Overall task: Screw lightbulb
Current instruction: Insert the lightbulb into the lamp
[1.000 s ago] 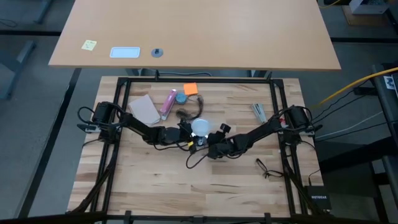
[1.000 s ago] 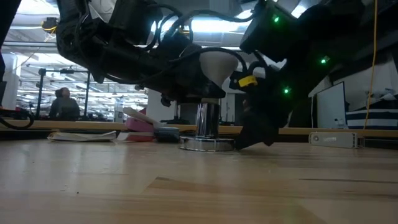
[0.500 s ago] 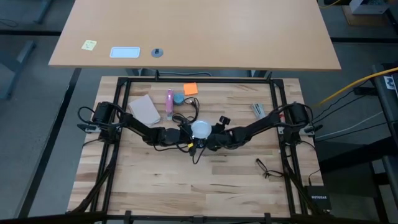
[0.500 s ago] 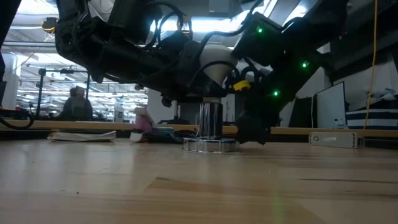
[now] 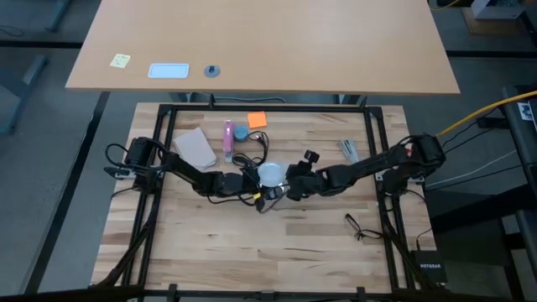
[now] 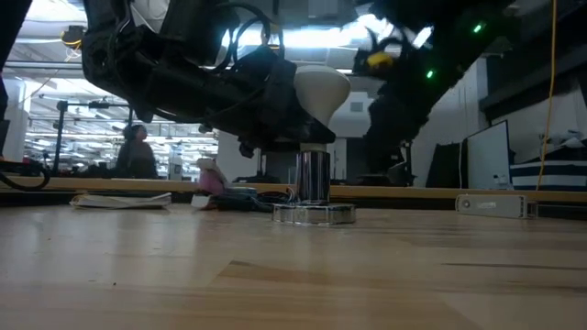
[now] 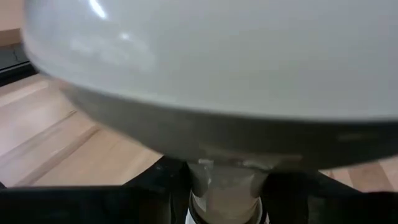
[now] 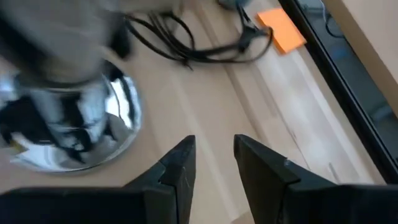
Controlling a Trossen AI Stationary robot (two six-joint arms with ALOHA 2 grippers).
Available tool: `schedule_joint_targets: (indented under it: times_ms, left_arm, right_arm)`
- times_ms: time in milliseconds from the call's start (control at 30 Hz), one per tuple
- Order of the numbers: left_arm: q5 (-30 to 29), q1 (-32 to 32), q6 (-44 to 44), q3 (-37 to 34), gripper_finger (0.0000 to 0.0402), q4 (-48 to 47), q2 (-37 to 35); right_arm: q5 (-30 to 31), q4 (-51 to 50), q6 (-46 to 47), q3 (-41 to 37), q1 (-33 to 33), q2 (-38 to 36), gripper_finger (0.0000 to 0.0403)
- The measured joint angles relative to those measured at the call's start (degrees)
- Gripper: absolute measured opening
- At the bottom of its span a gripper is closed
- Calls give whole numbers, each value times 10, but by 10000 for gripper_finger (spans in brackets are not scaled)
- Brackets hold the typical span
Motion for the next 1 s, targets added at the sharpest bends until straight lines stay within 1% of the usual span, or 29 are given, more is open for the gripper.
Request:
schedule_joint_targets:
  times_ms: [100, 333, 467, 633, 733, 867, 1000]
  left_arm:
    - [2, 6, -1, 0, 141, 1, 0]
    - [4, 15, -1, -1, 141, 23, 1]
    - [-5, 16, 7, -2, 141, 26, 2]
    - [-6, 16, 4, -2, 141, 26, 2]
    - [-6, 16, 3, -1, 141, 24, 2]
    - [-7, 14, 3, -1, 141, 24, 1]
    - [-9, 7, 3, -1, 141, 14, 0]
  right_arm:
    - [-1, -3, 2, 0, 22, -11, 121]
    - [-2, -15, 59, 0, 68, -14, 121]
    - [-2, -25, 86, 0, 85, -14, 121]
    - [-2, -5, 98, 0, 97, -8, 121]
    - [-5, 19, 102, 0, 100, 9, 121]
    - [-18, 70, 103, 0, 99, 46, 121]
    - [-22, 99, 104, 0, 99, 83, 121]
